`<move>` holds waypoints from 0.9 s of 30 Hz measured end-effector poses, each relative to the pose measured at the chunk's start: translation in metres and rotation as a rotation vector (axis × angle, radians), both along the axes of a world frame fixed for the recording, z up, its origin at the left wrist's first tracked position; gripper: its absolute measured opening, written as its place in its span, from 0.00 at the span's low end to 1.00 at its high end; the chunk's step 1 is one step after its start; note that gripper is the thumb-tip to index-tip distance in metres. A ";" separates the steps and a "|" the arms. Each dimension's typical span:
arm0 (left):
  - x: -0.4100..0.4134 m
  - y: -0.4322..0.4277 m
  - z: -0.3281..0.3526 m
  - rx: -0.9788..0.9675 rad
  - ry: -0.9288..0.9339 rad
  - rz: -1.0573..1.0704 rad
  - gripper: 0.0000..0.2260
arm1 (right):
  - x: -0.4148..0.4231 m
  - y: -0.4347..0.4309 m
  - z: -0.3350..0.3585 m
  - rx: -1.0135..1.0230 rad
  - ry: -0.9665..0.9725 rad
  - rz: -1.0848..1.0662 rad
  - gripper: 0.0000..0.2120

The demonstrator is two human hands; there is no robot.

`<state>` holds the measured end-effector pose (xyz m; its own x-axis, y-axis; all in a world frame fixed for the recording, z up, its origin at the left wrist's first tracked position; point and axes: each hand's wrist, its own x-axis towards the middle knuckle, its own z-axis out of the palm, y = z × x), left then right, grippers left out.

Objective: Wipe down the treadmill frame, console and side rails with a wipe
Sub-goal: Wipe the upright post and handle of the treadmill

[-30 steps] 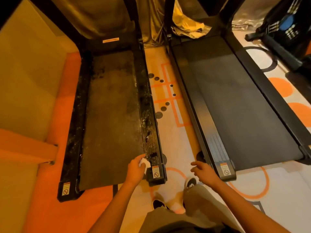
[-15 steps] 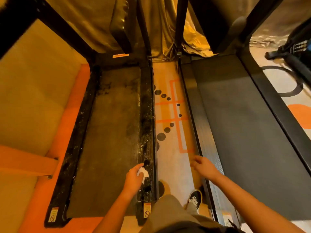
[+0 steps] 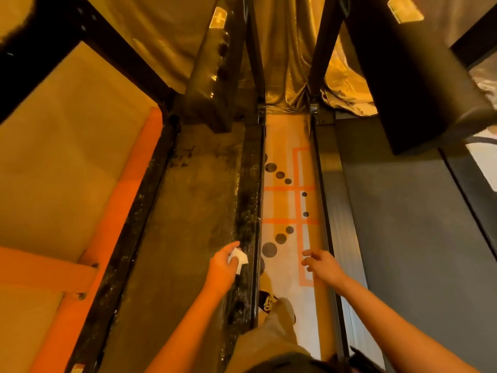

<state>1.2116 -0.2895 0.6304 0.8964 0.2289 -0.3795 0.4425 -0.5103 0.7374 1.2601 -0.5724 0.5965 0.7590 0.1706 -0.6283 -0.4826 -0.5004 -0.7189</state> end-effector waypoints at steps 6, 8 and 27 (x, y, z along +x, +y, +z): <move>0.115 0.060 0.061 -0.025 -0.213 0.128 0.18 | 0.138 0.037 0.036 0.057 -0.114 -0.014 0.09; 0.155 0.083 0.094 -0.004 -0.312 0.172 0.18 | 0.184 0.055 0.060 0.076 -0.184 -0.026 0.09; 0.536 0.123 0.338 0.463 -0.782 -0.031 0.13 | 0.572 0.179 0.258 0.471 -0.681 -0.213 0.12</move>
<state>1.7471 -0.1666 0.9681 0.8678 0.1781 0.4638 -0.1173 -0.8337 0.5397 1.8325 -0.3937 0.8541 0.9908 0.1104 0.0776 0.0808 -0.0247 -0.9964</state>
